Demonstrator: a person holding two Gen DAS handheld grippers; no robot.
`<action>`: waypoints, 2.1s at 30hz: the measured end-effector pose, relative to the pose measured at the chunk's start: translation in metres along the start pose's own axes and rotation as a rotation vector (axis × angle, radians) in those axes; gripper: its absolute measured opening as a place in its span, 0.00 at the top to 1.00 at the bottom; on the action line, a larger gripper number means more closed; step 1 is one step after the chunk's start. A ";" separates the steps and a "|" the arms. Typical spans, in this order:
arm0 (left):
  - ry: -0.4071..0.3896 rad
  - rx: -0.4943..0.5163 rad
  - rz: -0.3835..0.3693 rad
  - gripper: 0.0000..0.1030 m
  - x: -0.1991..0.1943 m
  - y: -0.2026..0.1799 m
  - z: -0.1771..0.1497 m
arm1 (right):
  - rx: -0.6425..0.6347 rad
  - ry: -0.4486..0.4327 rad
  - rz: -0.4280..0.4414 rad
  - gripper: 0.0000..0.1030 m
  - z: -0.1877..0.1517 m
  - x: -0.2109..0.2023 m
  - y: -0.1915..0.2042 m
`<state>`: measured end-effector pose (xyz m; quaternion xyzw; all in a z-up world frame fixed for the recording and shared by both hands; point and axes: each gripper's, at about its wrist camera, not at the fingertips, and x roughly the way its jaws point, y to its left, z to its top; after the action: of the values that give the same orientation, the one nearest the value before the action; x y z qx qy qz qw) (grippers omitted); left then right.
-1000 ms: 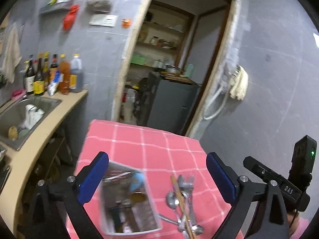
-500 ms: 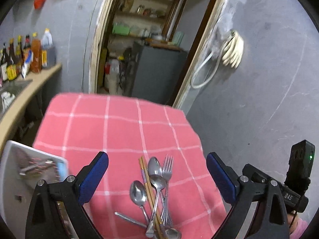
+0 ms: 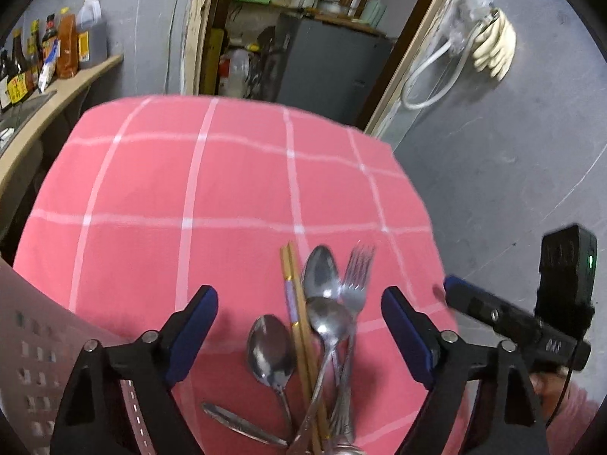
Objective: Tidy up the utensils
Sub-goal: 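Open both tools and move them back over the remaining spoons and forks, then grasp a steel spoon with the left tool while the right tool grasps a steel fork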
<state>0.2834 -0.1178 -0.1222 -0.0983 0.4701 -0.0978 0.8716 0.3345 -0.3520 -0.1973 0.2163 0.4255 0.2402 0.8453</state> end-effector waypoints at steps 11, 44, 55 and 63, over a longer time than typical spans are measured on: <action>0.107 -0.095 0.005 0.40 0.026 0.022 -0.018 | -0.075 0.079 0.054 0.29 0.009 0.051 0.010; 0.164 -0.158 -0.141 0.94 0.028 0.027 -0.020 | -0.036 0.137 0.087 0.94 -0.012 0.053 0.010; 0.226 -0.073 -0.193 0.94 0.035 0.015 -0.009 | 0.018 0.115 0.084 0.94 -0.017 0.051 0.002; 0.300 0.032 -0.111 0.94 0.048 0.003 -0.010 | 0.025 0.114 0.079 0.94 -0.020 0.051 0.004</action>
<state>0.3011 -0.1282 -0.1662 -0.0945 0.5873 -0.1672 0.7863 0.3441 -0.3155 -0.2369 0.2295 0.4669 0.2801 0.8068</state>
